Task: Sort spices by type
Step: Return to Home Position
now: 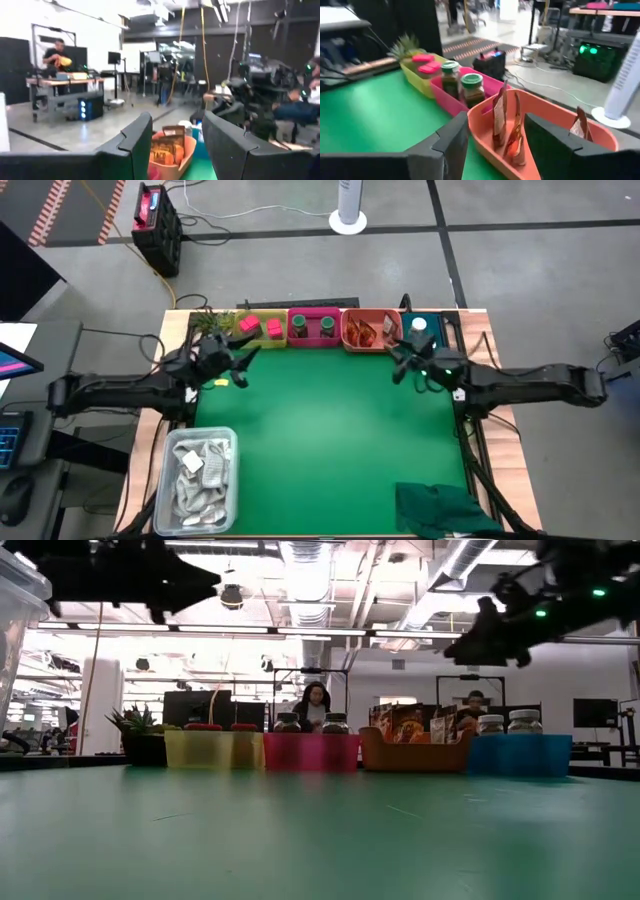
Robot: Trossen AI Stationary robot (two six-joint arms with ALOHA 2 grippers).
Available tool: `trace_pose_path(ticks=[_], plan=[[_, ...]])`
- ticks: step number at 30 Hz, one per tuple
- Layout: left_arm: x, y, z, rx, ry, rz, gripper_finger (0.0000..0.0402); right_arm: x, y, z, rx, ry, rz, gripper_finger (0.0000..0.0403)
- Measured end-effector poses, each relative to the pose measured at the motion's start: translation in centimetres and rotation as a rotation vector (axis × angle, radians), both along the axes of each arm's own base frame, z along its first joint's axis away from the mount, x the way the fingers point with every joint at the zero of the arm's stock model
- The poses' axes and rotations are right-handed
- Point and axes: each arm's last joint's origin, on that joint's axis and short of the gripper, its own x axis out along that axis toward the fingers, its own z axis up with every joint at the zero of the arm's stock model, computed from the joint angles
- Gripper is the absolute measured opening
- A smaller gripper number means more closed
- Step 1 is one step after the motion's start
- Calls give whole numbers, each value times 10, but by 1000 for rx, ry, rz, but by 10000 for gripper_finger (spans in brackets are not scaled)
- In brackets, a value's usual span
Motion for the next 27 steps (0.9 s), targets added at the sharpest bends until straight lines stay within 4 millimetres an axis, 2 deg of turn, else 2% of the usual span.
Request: trace_pose_path(ticks=[5, 12, 27], plan=[[-15, -2, -9, -18, -26, 40, 162, -25, 13, -12, 3, -95, 46, 214], [-22, -7, -35, -103, 25, 33, 162, -49, 20, -14, -7, -125, 78, 201], [-39, -13, -48, -176, 83, 53, 162, -83, 24, -16, -53, -125, 80, 170]])
